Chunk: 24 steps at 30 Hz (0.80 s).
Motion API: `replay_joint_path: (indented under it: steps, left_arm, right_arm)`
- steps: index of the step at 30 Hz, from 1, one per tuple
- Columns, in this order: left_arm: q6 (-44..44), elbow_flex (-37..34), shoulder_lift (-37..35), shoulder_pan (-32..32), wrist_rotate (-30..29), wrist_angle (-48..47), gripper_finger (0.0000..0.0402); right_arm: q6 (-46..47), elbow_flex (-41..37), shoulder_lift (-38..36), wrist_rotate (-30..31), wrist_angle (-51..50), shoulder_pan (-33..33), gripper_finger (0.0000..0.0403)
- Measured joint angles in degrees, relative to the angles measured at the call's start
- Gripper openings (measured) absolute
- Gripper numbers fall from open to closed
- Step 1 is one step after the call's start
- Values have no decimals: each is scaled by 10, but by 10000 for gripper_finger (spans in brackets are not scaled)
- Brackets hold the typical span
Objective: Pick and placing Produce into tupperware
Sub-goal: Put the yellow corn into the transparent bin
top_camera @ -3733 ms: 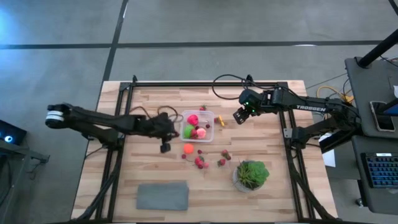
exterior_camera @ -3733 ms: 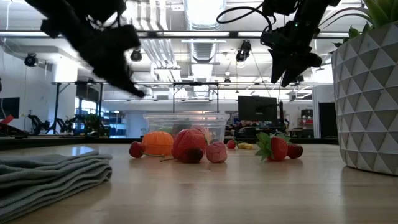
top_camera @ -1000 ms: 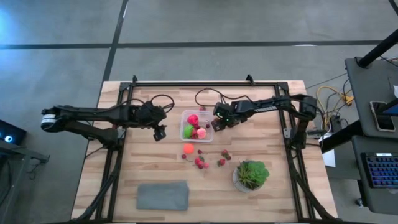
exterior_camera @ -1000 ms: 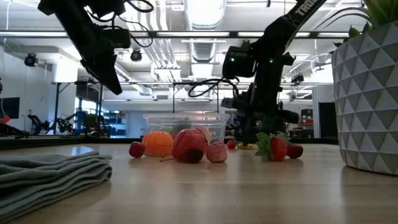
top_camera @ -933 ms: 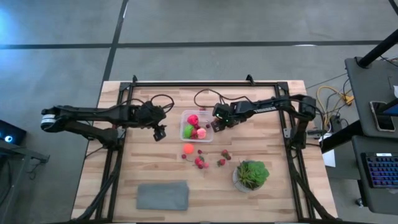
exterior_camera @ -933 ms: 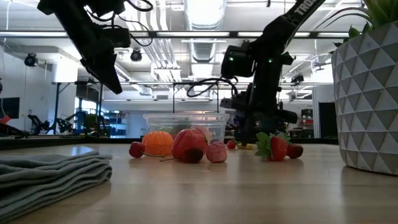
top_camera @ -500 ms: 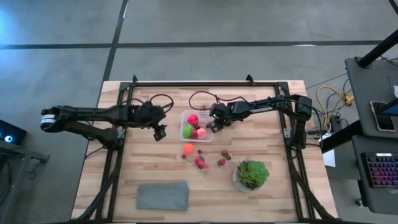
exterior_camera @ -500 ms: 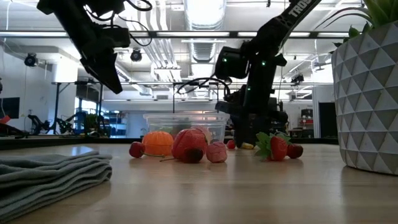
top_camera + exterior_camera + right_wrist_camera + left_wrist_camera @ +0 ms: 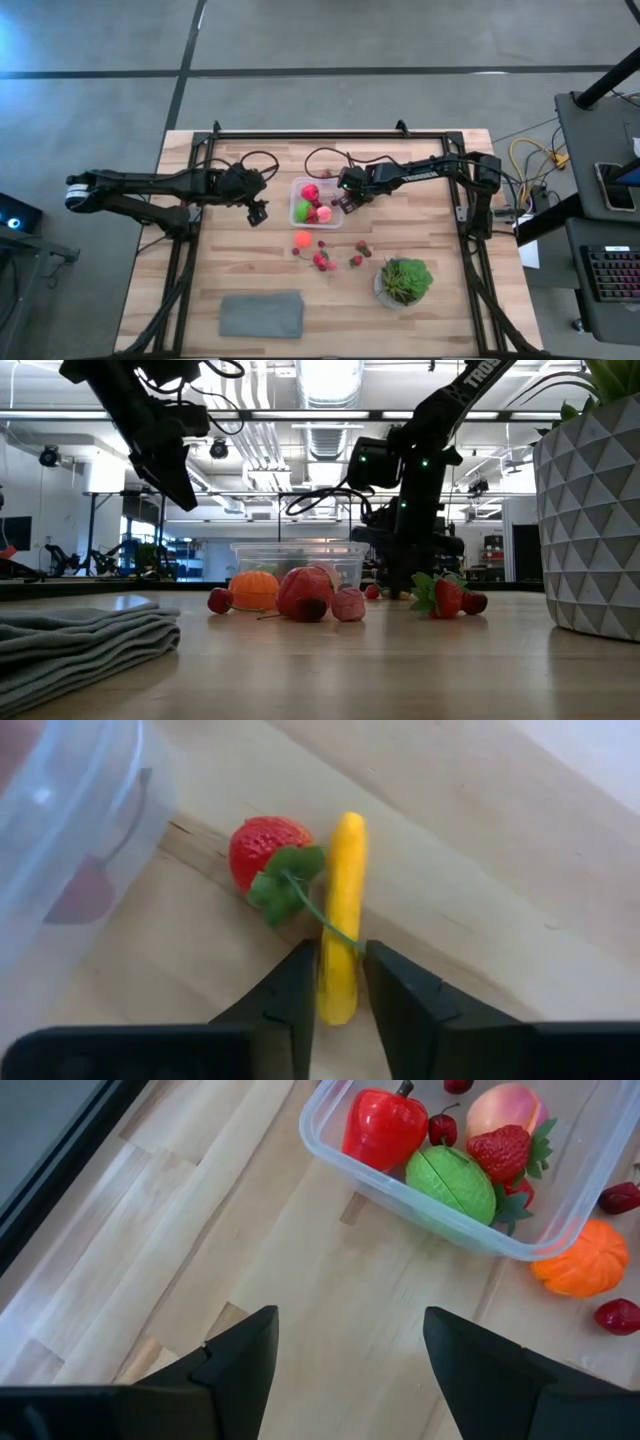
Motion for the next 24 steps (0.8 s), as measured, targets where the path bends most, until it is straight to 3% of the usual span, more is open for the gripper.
replay_joint_path:
  steps: [10,17,24]
  left_arm:
    - [0,0,0,0,0,0,235]
    - [0,0,0,0,0,5,235]
    - [-1,0,0,0,0,7,235]
  right_arm:
    - [-7,-3,-17,7,-52,2,55]
    - [-7,-2,-118,7,-75,3,54]
    - [-39,-1,-182,-125,49,4,56]
